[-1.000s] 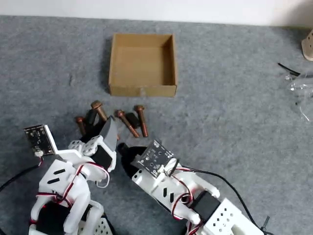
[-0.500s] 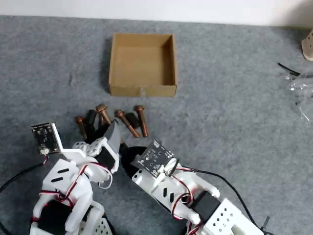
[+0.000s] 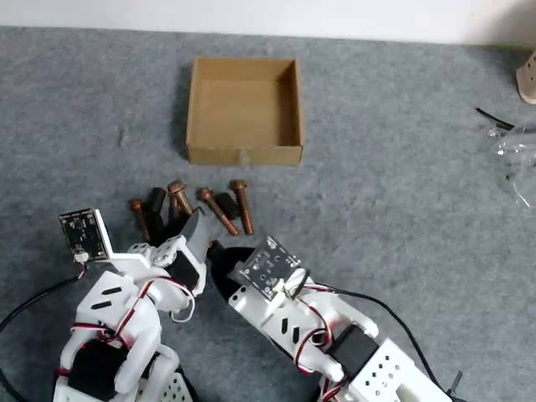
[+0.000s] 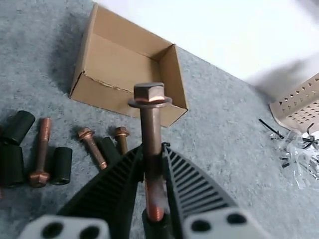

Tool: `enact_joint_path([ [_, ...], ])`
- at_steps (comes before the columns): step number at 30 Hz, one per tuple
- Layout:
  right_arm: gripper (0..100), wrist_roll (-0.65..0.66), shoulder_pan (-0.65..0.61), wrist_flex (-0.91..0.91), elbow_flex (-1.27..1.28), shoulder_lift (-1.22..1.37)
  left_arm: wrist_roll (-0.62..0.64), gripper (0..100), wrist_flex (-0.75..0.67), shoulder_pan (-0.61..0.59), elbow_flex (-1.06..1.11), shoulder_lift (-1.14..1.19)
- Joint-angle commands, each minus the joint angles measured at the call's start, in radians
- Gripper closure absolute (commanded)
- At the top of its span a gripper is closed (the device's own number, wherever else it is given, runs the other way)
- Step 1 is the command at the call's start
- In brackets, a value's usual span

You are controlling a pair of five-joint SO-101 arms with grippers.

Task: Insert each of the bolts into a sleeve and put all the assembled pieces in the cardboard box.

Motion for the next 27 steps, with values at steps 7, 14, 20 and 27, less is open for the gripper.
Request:
enact_joint_path([
  [7,99.4,0.008,0.019,-0.038,-0.076,-0.027,0.008,99,0.0,0.091,0.016,-0.013],
  [14,99.4,-0.021,0.042,-0.038,-0.076,-0.027,0.006,99,-0.005,0.099,0.059,-0.013],
  [20,99.4,-0.083,0.127,-0.039,-0.077,-0.027,0.006,99,-0.006,0.099,0.087,-0.013],
  [27,99.4,-0.083,0.122,-0.039,-0.077,-0.027,0.006,99,-0.002,0.143,0.088,-0.013],
])
